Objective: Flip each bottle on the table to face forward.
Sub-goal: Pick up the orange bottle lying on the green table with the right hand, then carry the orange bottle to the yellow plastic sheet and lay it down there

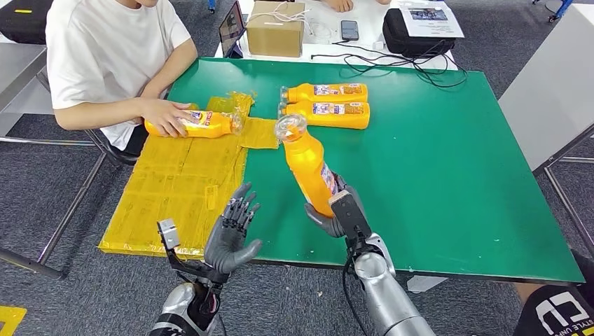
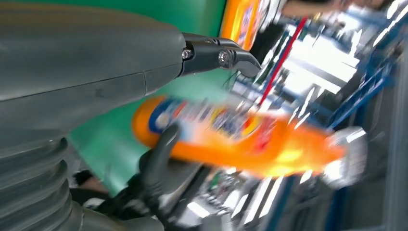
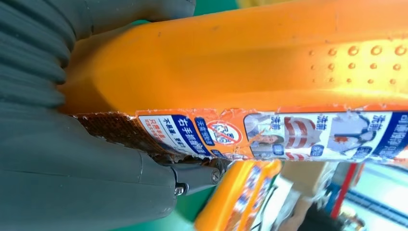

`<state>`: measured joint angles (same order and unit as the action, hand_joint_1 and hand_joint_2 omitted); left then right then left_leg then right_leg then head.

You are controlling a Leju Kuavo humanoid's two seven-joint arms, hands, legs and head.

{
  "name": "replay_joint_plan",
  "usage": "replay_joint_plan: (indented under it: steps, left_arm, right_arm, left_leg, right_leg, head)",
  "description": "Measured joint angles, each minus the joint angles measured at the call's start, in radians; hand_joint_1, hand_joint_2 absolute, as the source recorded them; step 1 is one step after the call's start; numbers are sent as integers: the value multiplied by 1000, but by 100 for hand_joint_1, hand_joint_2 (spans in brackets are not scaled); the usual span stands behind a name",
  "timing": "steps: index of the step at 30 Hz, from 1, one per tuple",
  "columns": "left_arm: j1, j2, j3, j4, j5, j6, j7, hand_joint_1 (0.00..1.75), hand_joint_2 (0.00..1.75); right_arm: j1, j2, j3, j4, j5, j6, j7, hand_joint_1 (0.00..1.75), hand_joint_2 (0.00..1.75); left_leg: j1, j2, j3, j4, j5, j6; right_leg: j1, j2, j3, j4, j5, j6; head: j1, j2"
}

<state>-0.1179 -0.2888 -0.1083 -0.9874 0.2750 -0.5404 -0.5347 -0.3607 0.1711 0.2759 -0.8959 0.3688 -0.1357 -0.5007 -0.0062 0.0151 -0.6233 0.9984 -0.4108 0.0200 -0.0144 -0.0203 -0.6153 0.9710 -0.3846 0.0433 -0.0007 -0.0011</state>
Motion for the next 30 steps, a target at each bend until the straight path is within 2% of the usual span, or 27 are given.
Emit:
replay_joint_plan:
  steps: [4, 11, 19, 29, 30]
  left_arm:
    - [-4, 2, -52, 5, -102, 43, -55, 0, 175]
    - [-20, 4, -90, 22, -137, 59, -74, 0, 175]
    - [-61, 8, -42, 57, -81, 64, -64, 0, 175]
    - [-54, 24, -4, 43, -71, 27, -88, 0, 175]
    - [-52, 27, -1, 37, -70, 20, -91, 16, 175]
  right_arm:
    - [0, 20, 27, -6, 14, 42, -6, 175, 175]
    - [1, 54, 108, -6, 89, 86, -20, 175, 175]
    - [19, 104, 271, -14, 125, 124, -52, 175, 175]
    - [6, 95, 371, -25, 104, 135, -27, 175, 175]
    - [1, 95, 381, -22, 103, 136, -24, 163, 175]
  left_leg:
    - [0, 0, 0, 0, 0, 0]
    - [0, 0, 0, 0, 0, 0]
    - [1, 0, 0, 0, 0, 0]
    - [0, 0, -1, 0, 0, 0]
    - [0, 0, -1, 0, 0, 0]
  right_leg:
    - [0, 0, 0, 0, 0, 0]
    - [0, 0, 0, 0, 0, 0]
    - [0, 0, -1, 0, 0, -1]
    - [0, 0, -1, 0, 0, -1]
    - [0, 0, -1, 0, 0, -1]
  head:
    - [0, 0]
    - [0, 0]
    - [0, 0]
    - [1, 0]
    - [0, 0]
